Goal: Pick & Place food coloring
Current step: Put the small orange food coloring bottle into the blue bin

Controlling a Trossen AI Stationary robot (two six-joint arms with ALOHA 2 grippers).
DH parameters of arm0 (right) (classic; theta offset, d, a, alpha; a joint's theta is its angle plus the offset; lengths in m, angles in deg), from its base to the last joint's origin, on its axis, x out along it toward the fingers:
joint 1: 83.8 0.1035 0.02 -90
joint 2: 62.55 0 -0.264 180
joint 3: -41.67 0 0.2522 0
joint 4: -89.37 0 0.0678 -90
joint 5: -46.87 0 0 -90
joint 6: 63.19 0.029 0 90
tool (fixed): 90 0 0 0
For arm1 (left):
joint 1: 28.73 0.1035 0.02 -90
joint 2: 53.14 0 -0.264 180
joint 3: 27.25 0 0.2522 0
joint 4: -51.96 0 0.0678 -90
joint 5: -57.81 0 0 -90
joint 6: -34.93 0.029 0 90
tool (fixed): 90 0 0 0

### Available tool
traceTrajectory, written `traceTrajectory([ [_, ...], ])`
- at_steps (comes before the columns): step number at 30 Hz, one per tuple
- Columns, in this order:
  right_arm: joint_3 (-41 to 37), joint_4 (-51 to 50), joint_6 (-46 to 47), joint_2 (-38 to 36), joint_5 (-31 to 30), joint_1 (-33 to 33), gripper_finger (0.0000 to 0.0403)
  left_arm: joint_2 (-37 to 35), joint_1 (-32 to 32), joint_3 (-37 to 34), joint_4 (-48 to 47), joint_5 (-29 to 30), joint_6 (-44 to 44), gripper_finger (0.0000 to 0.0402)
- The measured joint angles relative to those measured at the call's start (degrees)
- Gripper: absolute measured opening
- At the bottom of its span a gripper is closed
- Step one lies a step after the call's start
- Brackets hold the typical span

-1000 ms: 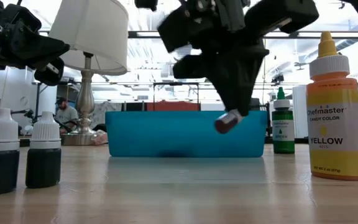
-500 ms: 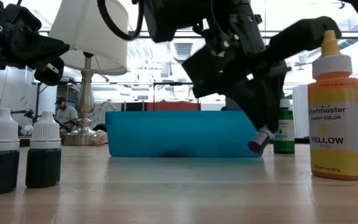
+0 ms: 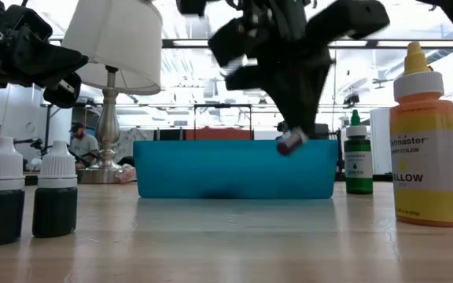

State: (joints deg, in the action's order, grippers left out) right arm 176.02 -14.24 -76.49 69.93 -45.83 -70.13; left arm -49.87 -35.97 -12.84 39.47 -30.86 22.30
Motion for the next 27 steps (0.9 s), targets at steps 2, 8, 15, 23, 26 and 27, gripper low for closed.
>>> traceTrajectory([
  [2,2.11,-0.31,-0.44,-0.11,-1.75,-0.22,0.0038,-0.01,-0.01,-0.01,-0.01,0.0,0.02,0.0],
  [8,7.78,-0.19,-1.75,-0.11,-3.51,-0.8,0.0038,-0.02,0.01,0.0,-0.02,0.0,0.0,0.0],
  [15,10.3,-0.18,-1.56,-0.4,-5.27,-3.65,0.0038,-0.02,-0.01,0.0,0.0,0.0,0.0,0.0],
  [23,5.56,-0.17,-0.81,-0.42,-6.97,-6.65,0.0038,-0.01,-0.01,0.0,-0.02,0.0,0.02,0.0],
  [26,2.59,-0.17,-0.77,-0.42,-7.15,-6.94,0.0038,-0.02,-0.01,-0.02,-0.02,0.0,0.02,0.0],
  [27,1.59,-0.17,-1.02,-0.42,-7.47,-6.98,0.0038,-0.01,0.0,-0.01,-0.01,0.0,0.01,0.0],
])
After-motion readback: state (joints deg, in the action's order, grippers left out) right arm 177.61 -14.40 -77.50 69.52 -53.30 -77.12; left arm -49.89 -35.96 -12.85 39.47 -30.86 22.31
